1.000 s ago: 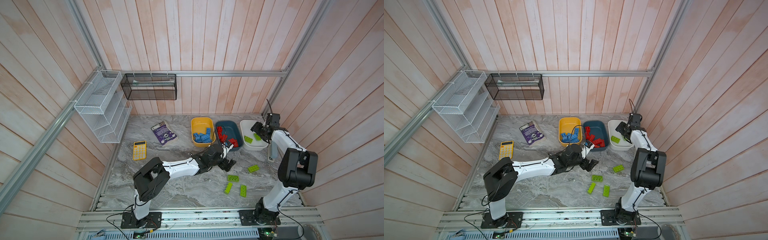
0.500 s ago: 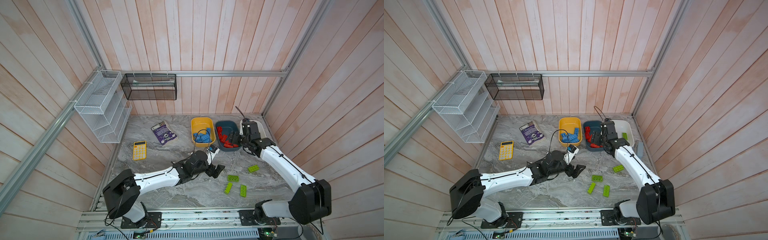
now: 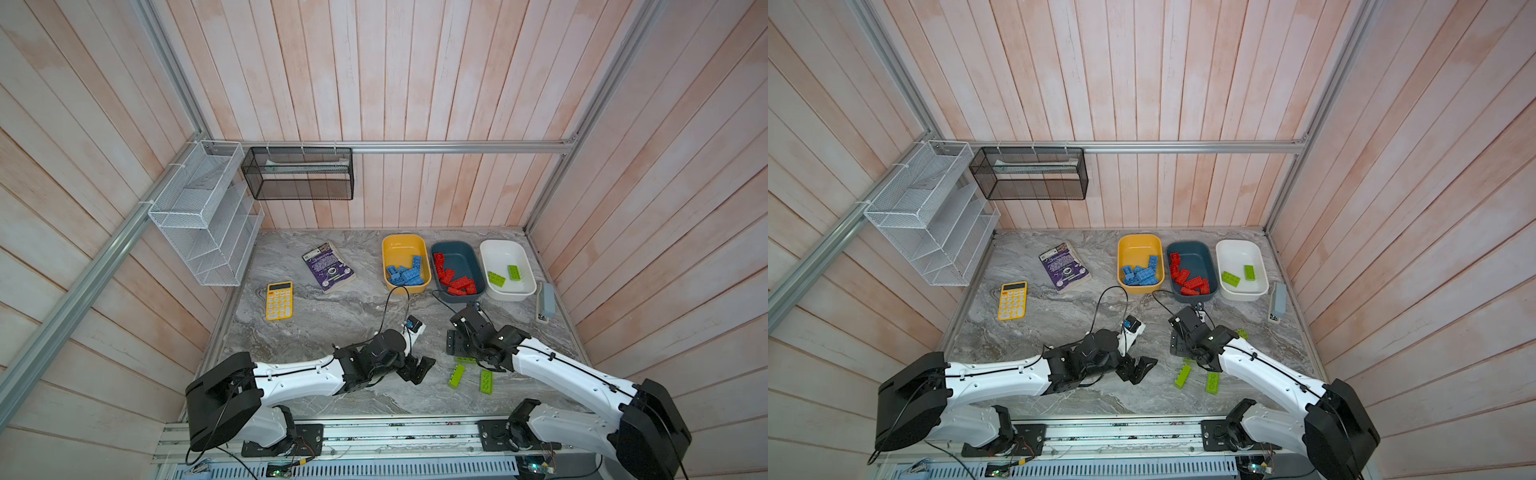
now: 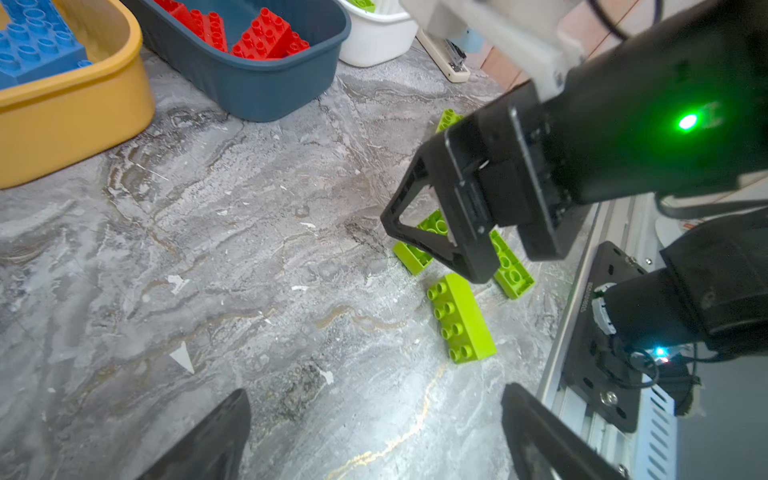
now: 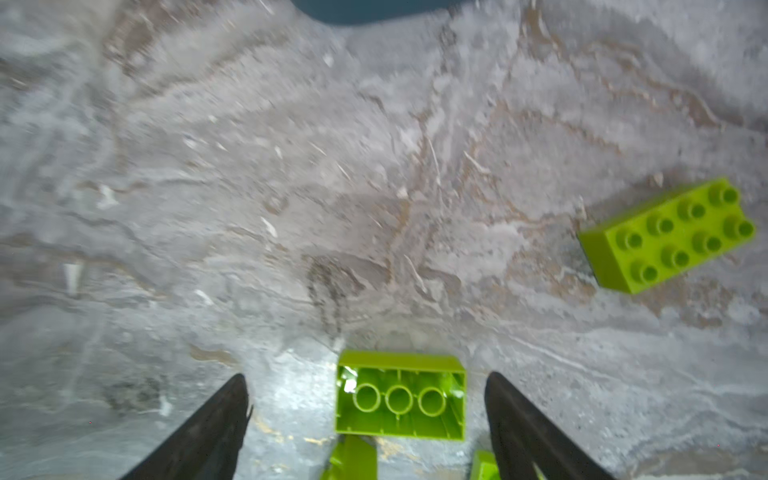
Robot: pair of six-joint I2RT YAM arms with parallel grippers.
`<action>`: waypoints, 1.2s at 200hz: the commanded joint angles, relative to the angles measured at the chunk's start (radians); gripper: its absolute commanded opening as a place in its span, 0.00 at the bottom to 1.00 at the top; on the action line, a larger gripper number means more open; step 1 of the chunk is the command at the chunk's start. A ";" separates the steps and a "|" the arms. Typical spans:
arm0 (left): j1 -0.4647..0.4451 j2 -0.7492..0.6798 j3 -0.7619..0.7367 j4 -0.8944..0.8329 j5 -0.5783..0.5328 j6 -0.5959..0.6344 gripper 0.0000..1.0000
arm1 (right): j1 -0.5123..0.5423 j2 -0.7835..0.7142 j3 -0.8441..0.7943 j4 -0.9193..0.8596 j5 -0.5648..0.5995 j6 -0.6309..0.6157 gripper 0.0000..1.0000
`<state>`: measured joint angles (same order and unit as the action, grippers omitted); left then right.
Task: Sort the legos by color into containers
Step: 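Lower the right gripper and grasp a lime-green brick on the table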
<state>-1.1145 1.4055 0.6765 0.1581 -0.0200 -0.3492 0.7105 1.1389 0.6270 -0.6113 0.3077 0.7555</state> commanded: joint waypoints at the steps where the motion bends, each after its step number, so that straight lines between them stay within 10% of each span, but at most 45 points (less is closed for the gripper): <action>1: -0.007 0.004 -0.024 0.032 -0.015 -0.023 0.95 | 0.010 -0.020 -0.036 -0.029 0.038 0.092 0.89; 240: -0.011 0.021 -0.011 0.024 -0.047 -0.009 0.95 | 0.012 0.072 -0.024 0.072 0.021 0.008 0.53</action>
<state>-1.1206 1.4384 0.6537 0.1951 -0.0357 -0.3706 0.7177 1.2266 0.5587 -0.5175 0.2867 0.7929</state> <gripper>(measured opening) 0.952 0.649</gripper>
